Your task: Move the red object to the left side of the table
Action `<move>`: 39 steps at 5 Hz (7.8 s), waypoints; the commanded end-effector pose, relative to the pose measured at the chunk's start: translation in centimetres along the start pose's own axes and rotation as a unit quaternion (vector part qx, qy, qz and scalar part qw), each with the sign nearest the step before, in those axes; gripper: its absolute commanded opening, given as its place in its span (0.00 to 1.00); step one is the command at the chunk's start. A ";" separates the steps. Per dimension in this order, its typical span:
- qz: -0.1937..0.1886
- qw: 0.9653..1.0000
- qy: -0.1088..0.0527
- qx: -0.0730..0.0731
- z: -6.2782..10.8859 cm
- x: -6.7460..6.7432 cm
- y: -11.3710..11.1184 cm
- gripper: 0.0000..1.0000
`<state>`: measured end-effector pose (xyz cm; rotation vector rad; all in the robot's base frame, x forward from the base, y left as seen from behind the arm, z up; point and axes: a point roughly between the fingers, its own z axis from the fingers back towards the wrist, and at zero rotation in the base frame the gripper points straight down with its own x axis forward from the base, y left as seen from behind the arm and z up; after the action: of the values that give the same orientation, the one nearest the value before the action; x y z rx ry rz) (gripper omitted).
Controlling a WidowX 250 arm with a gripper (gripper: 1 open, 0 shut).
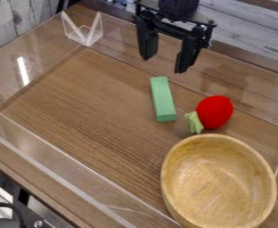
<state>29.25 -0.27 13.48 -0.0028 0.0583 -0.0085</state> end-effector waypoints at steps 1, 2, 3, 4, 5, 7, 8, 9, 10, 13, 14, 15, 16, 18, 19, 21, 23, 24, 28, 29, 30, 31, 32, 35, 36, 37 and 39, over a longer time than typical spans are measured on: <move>0.019 1.000 0.013 -0.004 -1.5 -1.0 -0.7 1.00; 0.115 0.993 0.007 -0.023 -2.8 -1.0 -2.6 1.00; 0.197 0.980 0.002 -0.040 -3.1 -0.8 -4.2 1.00; 0.227 0.972 -0.002 -0.056 -4.1 0.1 -6.2 1.00; 0.264 0.962 -0.009 -0.071 -4.9 1.5 -7.9 1.00; 0.285 0.955 -0.022 -0.076 -4.3 2.1 -9.2 1.00; 0.297 0.952 -0.028 -0.074 -4.2 2.5 -9.0 1.00; 0.306 0.949 -0.034 -0.072 -4.2 3.0 -8.8 1.00; 0.296 0.952 -0.037 -0.068 -3.5 3.1 -8.7 1.00; 0.337 0.938 -0.045 -0.066 -3.6 1.9 -7.0 1.00; 0.366 0.927 -0.049 -0.069 -3.5 1.7 -6.5 1.00; 0.371 0.924 -0.052 -0.071 -2.8 2.5 -7.0 1.00; 0.360 0.930 -0.048 -0.060 -2.7 3.1 -8.0 1.00; 0.302 0.952 -0.036 -0.038 -4.0 2.0 -8.6 1.00; 0.313 0.948 -0.034 -0.036 -3.7 3.1 -8.1 1.00; 0.303 0.952 -0.028 -0.033 -4.5 4.5 -7.6 1.00; 0.239 0.971 -0.022 -0.016 -7.9 4.8 -7.6 1.00; 0.234 0.972 -0.022 -0.015 -7.0 4.6 -8.0 0.00; 0.258 0.963 -0.059 -0.057 1.4 5.4 -4.4 1.00; 0.291 0.954 -0.054 -0.046 -0.7 6.0 -5.6 1.00; 0.321 0.945 -0.052 -0.036 -2.9 6.5 -6.7 1.00; 0.318 0.946 -0.049 -0.024 -4.0 5.8 -7.2 1.00; 0.320 0.946 -0.045 -0.015 -4.6 5.2 -7.3 1.00; 0.307 0.951 -0.037 0.002 -5.9 3.9 -6.3 0.00; 0.309 0.950 -0.042 -0.014 -4.3 3.5 -5.6 0.00; 0.331 0.941 -0.057 -0.037 -1.1 3.9 -4.8 0.00; 0.381 0.921 -0.070 -0.049 0.8 5.0 -4.1 1.00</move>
<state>33.91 -4.35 12.72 -0.0641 -0.0458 0.7768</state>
